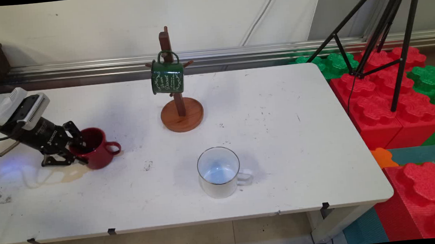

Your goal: Place the picked object on the table

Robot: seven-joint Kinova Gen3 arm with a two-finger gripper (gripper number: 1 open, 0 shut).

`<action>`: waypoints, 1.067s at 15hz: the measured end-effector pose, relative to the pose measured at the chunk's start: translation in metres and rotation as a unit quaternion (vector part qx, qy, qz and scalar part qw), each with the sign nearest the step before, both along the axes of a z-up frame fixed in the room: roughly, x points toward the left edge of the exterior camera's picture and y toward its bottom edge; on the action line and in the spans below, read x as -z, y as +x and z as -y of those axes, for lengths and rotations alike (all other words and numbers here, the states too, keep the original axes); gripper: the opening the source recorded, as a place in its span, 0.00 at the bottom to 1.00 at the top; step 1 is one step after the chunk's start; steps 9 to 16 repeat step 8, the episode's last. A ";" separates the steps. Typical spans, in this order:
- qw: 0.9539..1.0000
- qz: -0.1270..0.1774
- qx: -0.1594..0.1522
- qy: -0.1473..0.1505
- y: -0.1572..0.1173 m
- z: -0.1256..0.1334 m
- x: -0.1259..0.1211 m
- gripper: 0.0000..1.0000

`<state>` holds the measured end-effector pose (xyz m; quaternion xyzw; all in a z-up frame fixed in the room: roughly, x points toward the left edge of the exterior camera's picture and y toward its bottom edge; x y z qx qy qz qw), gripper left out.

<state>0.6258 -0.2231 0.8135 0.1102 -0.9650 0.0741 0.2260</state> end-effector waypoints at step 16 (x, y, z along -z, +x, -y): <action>1.000 -0.011 -0.001 0.000 -0.005 0.004 -0.001 1.00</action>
